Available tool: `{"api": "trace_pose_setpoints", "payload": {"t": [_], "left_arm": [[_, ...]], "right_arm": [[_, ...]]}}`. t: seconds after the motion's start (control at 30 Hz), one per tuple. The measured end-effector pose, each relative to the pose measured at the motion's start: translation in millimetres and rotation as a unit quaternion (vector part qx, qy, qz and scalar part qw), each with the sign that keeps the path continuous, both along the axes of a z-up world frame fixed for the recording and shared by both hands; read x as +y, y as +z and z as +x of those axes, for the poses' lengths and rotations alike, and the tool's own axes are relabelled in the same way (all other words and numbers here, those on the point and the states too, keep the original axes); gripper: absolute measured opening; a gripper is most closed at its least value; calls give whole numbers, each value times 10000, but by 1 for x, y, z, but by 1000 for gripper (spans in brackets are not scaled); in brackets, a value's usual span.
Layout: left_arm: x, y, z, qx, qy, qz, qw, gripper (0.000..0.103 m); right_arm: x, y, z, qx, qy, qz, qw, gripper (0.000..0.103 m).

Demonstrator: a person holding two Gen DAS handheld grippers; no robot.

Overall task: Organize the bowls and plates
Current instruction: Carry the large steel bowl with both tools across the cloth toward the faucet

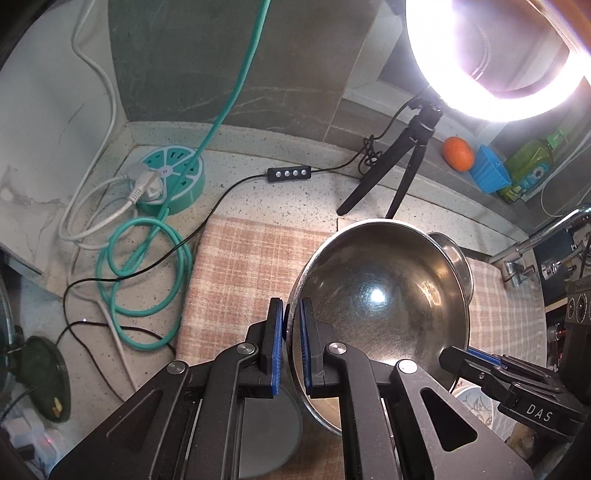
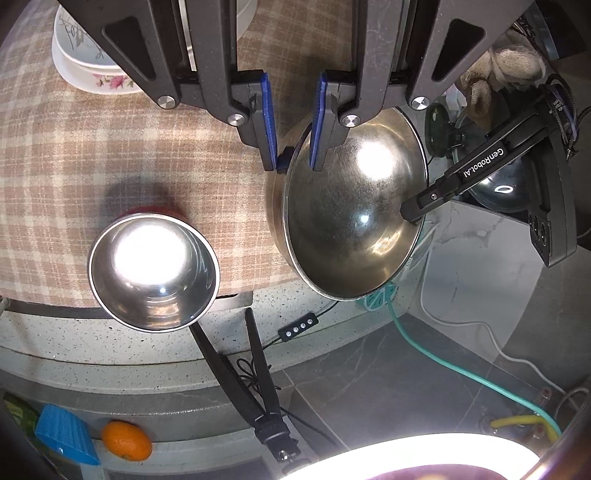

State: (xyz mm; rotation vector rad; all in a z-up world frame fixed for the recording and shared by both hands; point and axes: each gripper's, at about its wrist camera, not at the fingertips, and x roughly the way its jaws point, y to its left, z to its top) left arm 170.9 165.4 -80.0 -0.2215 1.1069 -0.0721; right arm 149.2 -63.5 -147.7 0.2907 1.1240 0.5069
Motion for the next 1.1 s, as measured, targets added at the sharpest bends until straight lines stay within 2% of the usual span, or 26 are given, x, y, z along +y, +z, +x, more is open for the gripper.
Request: {"api": "trace_pose_setpoints", "payload": {"t": [0.53, 1.1], "left_arm": [[-33, 42, -33, -368, -271, 8, 9990, 7], [-113, 44, -48, -418, -926, -149, 9947, 7]], "right_arm": [[-37, 38, -45, -228, -89, 189, 9995, 16], [-120, 47, -74, -277, -553, 71, 9981, 16]]}}
